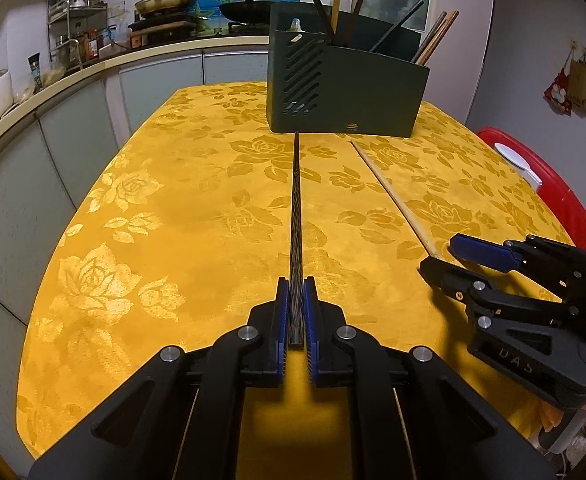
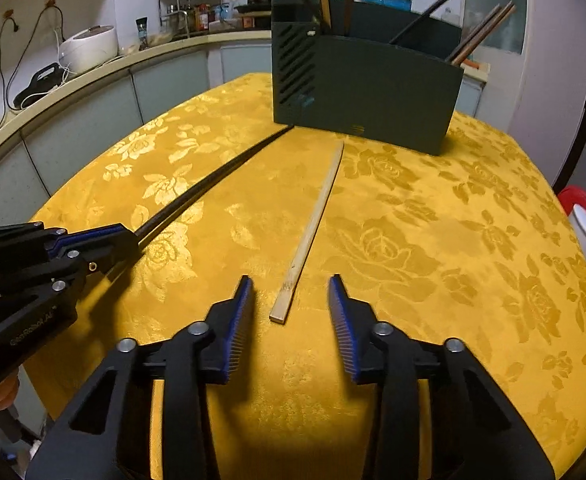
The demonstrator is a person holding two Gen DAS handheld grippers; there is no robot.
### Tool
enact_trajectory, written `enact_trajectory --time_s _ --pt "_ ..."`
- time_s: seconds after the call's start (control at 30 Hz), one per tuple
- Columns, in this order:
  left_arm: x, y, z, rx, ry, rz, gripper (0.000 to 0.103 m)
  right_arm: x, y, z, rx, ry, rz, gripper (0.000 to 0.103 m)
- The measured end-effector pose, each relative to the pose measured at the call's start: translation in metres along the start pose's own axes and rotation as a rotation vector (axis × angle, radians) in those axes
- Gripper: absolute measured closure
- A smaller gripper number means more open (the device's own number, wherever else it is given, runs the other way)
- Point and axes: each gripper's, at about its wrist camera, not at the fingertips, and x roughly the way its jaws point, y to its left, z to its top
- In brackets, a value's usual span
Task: Organize utensils
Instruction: 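Close the right gripper on the light bamboo chopstick while the left holds the dark one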
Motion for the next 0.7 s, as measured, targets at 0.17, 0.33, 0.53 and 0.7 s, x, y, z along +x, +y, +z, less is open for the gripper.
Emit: enact_trajectory --time_s 0.17,0.33,0.53,0.7 --pt "0.001 -0.001 -0.001 0.004 0.006 0.000 0.096 0.002 -0.001 0.001 0.020 0.004 0.006 0.075" --pt "0.000 -0.002 -0.002 0.006 0.005 0.000 0.096 0.002 -0.002 0.000 0.029 -0.001 0.005 0.089" --pt "0.002 -0.006 -0.004 0.016 0.009 0.001 0.096 -0.001 -0.010 -0.001 0.049 0.006 -0.007 0.095" --pt "0.001 -0.009 -0.005 0.025 0.003 0.000 0.096 -0.009 -0.027 -0.008 0.081 0.008 -0.050 0.095"
